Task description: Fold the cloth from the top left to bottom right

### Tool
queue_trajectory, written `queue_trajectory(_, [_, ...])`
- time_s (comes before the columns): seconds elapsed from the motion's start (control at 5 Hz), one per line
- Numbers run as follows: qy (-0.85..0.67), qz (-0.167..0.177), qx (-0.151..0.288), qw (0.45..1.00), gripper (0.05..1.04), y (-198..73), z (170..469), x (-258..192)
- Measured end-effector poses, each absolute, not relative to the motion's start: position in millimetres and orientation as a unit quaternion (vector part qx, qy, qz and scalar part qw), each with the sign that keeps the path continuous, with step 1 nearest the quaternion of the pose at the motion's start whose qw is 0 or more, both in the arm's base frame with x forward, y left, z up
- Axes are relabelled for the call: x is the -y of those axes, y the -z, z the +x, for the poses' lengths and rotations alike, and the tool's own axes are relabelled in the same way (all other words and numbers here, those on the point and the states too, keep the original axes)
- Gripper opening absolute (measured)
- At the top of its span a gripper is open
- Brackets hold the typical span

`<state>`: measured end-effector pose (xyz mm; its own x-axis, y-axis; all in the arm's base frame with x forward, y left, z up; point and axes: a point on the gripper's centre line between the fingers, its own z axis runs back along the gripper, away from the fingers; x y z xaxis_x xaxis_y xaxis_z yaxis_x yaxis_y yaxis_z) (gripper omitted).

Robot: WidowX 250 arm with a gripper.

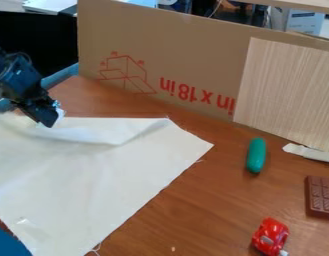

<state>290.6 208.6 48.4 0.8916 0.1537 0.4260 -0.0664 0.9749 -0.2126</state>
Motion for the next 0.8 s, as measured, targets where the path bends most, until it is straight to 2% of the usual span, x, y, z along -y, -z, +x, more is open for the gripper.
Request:
queue_trajectory(0.6, [-0.02,-0.076,0.24,0.968,0.053,-60,234,-175])
queue_trajectory(0.8, [-0.017,-0.058,0.244,0.968,0.053,-58,214,-159])
